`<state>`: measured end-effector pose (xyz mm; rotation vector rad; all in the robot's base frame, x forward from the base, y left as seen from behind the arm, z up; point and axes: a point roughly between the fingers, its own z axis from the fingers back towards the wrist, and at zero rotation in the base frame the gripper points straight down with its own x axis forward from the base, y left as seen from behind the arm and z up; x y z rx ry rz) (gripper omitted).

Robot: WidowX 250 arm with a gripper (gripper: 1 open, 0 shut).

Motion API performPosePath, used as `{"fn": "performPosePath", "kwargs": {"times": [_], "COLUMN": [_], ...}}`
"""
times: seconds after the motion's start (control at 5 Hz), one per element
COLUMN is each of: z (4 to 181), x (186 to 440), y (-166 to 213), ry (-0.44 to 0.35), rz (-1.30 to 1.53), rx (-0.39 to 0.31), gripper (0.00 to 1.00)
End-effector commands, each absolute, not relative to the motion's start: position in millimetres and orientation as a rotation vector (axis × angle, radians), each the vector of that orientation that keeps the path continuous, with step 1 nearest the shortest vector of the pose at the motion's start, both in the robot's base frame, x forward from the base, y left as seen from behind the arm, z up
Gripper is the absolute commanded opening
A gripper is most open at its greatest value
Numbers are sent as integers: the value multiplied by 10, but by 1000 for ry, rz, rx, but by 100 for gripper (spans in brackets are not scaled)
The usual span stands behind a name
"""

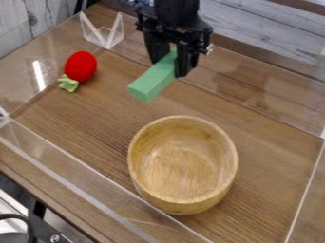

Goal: Remove the green block from the brown bowl and put it on the table

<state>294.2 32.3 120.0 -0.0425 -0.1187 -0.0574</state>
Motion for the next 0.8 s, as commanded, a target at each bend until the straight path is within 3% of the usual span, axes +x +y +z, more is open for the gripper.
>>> {"fn": "performPosePath", "kwargs": {"times": [0.0,0.2,0.6], "z": [1112,955,873], "x": [2966,3001,3102], "y": [263,202,456], "ry": [-151,-154,-161], "rz": [8,75,37], "rx": [-32,-31,-18], "gripper": [0,0,0]}}
